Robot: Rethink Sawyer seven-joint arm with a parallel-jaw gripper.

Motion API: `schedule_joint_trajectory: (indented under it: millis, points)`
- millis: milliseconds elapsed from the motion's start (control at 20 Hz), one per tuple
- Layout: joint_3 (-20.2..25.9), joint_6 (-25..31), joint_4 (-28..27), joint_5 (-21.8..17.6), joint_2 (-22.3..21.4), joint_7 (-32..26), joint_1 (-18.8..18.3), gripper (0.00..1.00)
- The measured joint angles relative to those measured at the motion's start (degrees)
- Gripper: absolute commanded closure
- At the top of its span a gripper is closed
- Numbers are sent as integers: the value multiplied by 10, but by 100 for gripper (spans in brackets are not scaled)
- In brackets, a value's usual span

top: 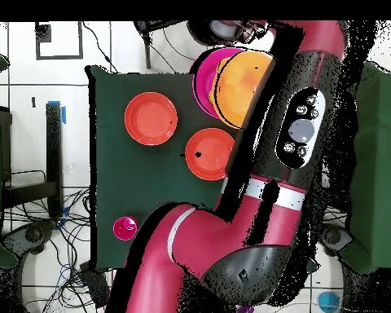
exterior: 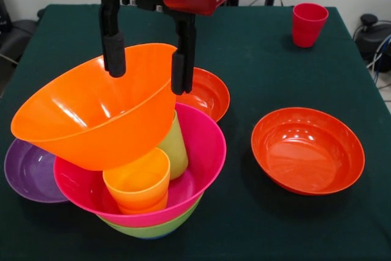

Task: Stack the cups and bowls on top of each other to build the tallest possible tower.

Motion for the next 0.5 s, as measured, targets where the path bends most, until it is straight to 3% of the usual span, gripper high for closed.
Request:
schedule_joint_trajectory:
  millis: [500]
  points:
    - [39,-8,11,-37,-3,-27,-2,0]
